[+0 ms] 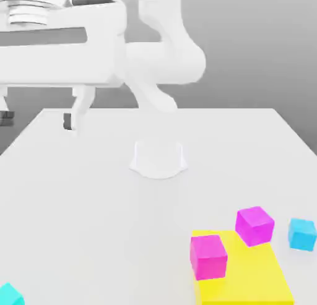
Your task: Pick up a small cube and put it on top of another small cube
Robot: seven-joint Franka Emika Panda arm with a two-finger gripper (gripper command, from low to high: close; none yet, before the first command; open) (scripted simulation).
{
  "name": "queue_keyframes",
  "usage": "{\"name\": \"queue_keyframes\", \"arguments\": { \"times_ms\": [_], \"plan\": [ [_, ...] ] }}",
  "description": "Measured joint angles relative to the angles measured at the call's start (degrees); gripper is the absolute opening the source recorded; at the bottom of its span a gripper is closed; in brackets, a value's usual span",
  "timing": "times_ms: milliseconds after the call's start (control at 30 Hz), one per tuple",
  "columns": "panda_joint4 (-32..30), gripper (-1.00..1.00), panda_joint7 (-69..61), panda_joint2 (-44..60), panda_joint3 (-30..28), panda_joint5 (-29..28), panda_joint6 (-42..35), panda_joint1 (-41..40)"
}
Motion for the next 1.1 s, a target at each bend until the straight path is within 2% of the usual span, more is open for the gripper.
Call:
{"name": "queue_keyframes", "arguments": {
  "times_ms": [433, 567, 600, 833, 967, 1100],
  "plan": [
    [4.2, 0.0, -0.7, 27.3, -2.4, 5.5, 5.5, -7.5],
    [6.0, 0.0, -1.9, 35.6, -1.0, 7.6, 10.3, -9.5],
    [6.4, -1.0, -2.2, 37.5, -0.5, 8.1, 11.6, -10.0],
    [6.5, -1.0, -2.4, 37.8, -0.4, 8.3, 11.9, -10.1],
    [4.7, -1.0, -1.1, 30.9, -2.0, 6.4, 6.8, -8.5],
    [0.1, -1.0, -0.9, 22.7, 1.5, 4.2, 3.5, -3.0]
  ]
}}
